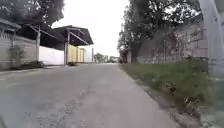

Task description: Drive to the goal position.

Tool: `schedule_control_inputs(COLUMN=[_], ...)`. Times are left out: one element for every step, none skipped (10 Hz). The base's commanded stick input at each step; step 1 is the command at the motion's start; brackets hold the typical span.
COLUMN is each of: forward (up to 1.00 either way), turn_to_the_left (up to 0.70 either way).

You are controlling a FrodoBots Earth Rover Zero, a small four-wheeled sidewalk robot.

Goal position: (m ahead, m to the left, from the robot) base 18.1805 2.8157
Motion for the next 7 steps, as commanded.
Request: schedule_control_inputs(forward=[1.00,1.00,1.00,1.00,1.00,1.00,1.00], turn_to_the_left=[0.00,0.00,-0.03,-0.28,-0.40,-0.31,0.09])
